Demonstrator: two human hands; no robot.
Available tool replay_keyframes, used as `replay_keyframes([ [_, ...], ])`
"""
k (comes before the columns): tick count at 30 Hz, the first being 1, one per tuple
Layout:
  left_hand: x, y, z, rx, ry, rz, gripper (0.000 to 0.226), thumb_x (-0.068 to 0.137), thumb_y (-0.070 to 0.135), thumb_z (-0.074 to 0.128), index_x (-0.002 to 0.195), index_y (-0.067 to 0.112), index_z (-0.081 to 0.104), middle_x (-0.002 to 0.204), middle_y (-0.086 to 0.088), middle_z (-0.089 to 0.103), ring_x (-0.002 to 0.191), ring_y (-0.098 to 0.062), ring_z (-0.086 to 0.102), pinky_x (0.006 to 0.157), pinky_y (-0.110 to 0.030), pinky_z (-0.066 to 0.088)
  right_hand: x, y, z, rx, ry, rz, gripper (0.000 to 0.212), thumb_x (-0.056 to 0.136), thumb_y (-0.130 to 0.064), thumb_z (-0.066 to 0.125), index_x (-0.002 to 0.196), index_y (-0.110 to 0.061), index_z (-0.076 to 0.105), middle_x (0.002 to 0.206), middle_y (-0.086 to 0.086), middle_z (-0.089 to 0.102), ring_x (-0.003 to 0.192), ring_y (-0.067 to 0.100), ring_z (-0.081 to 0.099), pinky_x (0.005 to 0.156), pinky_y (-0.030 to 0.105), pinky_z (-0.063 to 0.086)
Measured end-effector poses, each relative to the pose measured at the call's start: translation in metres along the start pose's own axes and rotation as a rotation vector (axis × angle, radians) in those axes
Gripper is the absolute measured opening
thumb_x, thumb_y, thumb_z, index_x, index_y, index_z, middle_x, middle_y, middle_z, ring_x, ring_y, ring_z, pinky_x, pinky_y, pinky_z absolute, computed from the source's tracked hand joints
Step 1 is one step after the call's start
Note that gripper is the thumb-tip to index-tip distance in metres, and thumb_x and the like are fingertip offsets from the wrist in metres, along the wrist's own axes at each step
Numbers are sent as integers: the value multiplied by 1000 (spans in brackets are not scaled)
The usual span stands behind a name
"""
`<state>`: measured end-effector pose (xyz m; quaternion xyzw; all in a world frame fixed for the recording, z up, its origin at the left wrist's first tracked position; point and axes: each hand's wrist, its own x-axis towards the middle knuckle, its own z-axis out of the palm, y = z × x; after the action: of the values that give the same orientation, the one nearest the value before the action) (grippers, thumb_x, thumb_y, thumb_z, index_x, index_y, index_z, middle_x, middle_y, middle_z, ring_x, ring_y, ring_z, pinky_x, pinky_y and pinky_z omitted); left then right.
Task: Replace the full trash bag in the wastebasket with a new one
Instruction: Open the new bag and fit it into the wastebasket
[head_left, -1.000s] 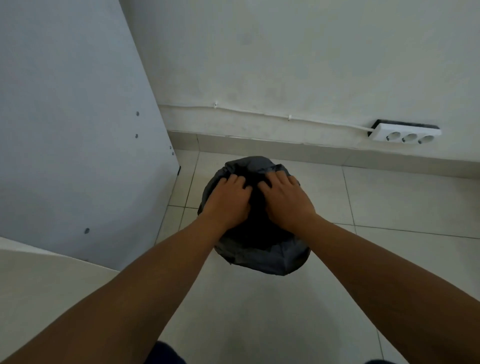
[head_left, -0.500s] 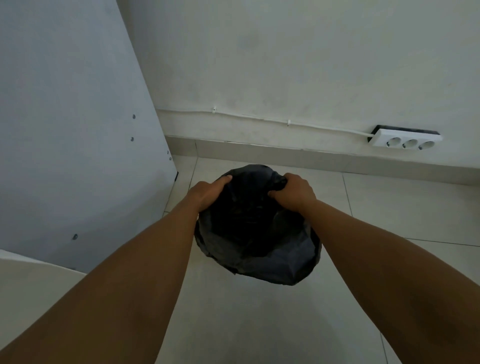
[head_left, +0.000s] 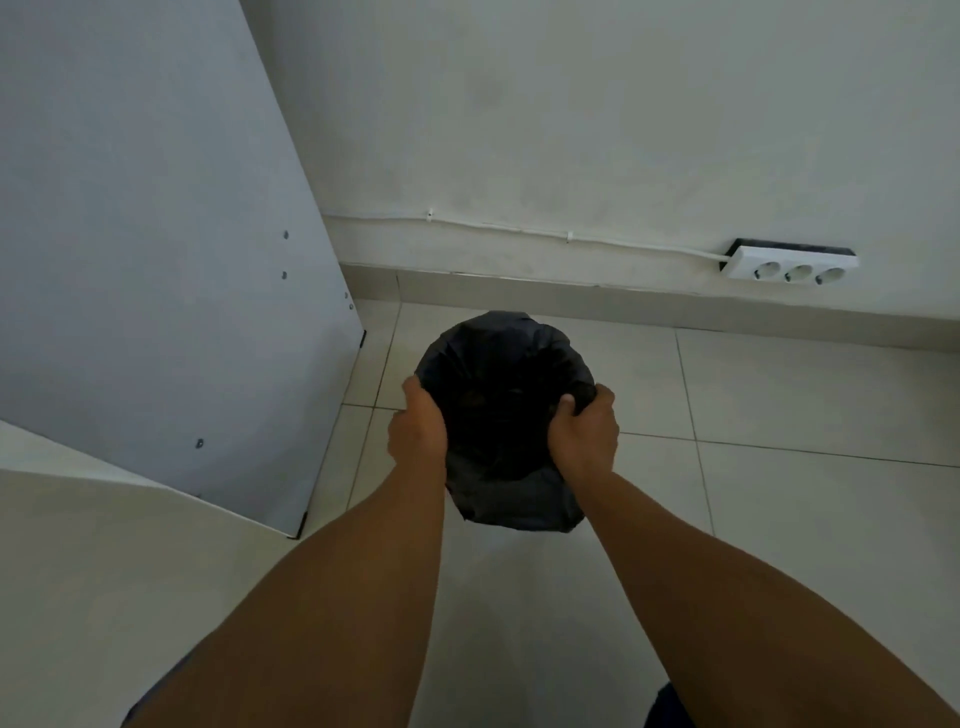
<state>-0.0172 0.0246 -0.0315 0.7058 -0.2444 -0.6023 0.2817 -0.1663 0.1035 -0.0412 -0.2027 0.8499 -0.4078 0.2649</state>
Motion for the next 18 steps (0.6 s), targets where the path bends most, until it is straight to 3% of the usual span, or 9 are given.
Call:
replay_keyframes([
  [2, 11, -14, -3, -257, -128, -45, 102, 60, 84, 41, 139, 22, 56, 130, -11, 64, 113, -34, 61, 104, -54, 45, 1, 3, -2, 140, -31, 75, 45, 103, -43, 44, 138, -15, 44, 127, 11, 59, 117, 32, 57, 99, 44, 46],
  [6, 12, -30, -10, -459, -245, -62, 78, 79, 76, 40, 133, 25, 62, 127, -9, 67, 120, -34, 59, 110, -53, 40, 3, 16, 1, 228, -66, 114, 52, 103, -55, 34, 138, -19, 48, 131, 7, 58, 122, 29, 55, 104, 45, 43],
  [9, 17, -33, -11, -488, -157, -59, 66, 94, 67, 30, 123, 19, 65, 119, -7, 68, 116, -30, 59, 106, -43, 43, 7, 20, 0, 220, -48, 89, 64, 100, -63, 32, 147, -20, 39, 144, 8, 51, 132, 30, 49, 110, 48, 40],
  [12, 9, -33, -12, -316, 142, 11, 63, 101, 57, 26, 129, 13, 62, 122, -6, 64, 114, -29, 58, 101, -42, 44, -5, 26, -5, 102, 54, -67, 83, 92, -70, 43, 157, -22, 22, 159, 4, 34, 146, 26, 32, 118, 51, 32],
  [14, -4, -37, -12, -162, 300, 70, 58, 103, 52, 27, 123, 11, 62, 112, -5, 61, 111, -28, 58, 96, -41, 44, -22, 30, -4, 29, 97, -144, 89, 91, -66, 51, 158, -19, 17, 161, 4, 28, 149, 23, 26, 120, 47, 28],
  [16, -10, -44, -6, -181, 273, -9, 64, 101, 56, 26, 133, 11, 58, 118, -8, 62, 111, -29, 58, 99, -42, 44, -35, 34, 5, 67, 95, -138, 89, 90, -62, 56, 158, -18, 18, 160, 5, 30, 148, 24, 27, 120, 45, 28],
  [18, -12, -47, 2, -351, 130, -130, 72, 95, 65, 27, 138, 16, 55, 129, -10, 62, 111, -31, 58, 106, -48, 44, -41, 32, 18, 192, 81, -62, 89, 85, -64, 56, 156, -25, 18, 157, 4, 37, 144, 25, 36, 118, 48, 34],
])
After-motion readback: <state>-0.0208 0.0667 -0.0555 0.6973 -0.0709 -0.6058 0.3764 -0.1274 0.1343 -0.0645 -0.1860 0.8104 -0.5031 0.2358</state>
